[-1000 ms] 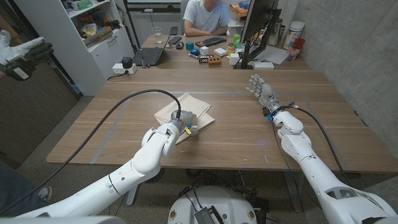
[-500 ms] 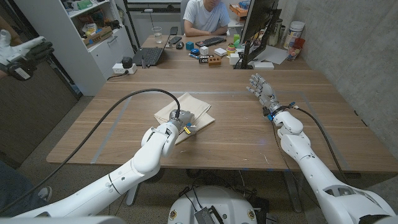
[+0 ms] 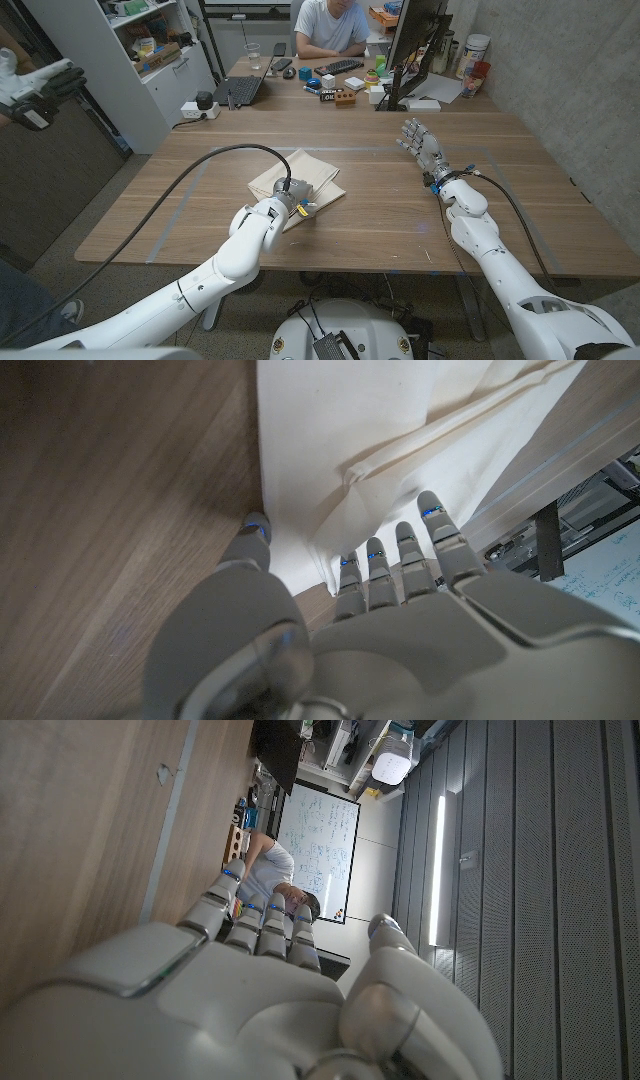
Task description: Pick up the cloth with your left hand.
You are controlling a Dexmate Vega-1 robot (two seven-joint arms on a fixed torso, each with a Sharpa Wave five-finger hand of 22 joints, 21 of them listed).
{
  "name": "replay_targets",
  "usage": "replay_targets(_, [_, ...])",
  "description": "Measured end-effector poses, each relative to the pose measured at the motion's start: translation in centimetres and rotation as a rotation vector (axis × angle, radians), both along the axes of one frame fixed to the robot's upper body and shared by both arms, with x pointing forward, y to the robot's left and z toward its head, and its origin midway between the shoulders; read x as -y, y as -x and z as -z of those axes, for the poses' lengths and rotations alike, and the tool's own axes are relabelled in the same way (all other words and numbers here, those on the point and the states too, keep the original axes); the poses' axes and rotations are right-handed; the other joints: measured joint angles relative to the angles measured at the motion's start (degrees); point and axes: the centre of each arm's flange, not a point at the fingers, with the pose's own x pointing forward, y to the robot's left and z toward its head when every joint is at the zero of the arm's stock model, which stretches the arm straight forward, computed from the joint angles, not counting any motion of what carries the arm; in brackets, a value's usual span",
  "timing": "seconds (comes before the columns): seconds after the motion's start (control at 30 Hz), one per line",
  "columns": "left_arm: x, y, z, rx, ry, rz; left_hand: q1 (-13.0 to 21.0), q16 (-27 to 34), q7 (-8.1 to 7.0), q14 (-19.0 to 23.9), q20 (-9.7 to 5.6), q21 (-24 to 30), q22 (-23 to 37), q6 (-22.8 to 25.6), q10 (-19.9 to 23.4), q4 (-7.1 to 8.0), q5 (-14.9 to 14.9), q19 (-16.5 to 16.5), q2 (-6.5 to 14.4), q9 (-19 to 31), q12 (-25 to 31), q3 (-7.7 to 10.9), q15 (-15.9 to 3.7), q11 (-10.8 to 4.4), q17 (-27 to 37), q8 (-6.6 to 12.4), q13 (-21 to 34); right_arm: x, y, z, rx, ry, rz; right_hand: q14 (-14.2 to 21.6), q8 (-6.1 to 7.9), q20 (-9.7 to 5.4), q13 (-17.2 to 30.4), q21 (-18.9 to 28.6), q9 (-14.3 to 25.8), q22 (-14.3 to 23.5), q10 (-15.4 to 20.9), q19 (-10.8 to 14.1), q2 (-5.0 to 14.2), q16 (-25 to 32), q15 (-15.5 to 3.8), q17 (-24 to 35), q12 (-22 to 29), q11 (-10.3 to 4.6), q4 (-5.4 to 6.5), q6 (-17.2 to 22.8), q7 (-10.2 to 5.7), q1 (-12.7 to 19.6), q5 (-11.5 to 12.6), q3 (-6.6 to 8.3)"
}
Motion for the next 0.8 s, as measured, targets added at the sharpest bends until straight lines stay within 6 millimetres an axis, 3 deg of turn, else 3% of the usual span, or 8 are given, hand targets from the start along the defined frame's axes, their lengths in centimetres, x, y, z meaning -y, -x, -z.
replay_targets(0.3, [0.0,0.0,0.2,0.0,0.003,-0.006,1.3,0.0,0.2,0.6,0.0,0.0,0.0,0.6,0.6,-0.16,0.0,0.0,0.7,0.0,0.0,0.17,0.0,-0.62,0.0,0.0,0.0,0.1,0.1,0.2,-0.001,-0.005,0.0,0.2,0.0,0.0,0.0,0.0,0.0,0.0,0.0,0.0,-0.24,0.0,-0.2,0.0,0.0,0.0,0.0,0.0,0.0,-0.2,0.0,0.0])
replay_targets(0.8, [-1.1,0.2,0.5,-0.001,0.045,-0.04,3.5,0.2,-0.09,1.4,-0.13,0.0,0.1,1.2,1.2,-0.8,0.4,0.1,1.7,0.0,0.4,0.83,-0.32,-0.33,0.0,0.01,0.3,0.3,0.2,0.7,-0.005,-0.009,-0.002,0.4,0.0,0.0,0.0,0.0,0.0,0.0,0.0,0.0,-0.38,0.0,0.01,0.0,0.0,0.0,0.0,0.0,0.0,-0.4,0.0,0.0])
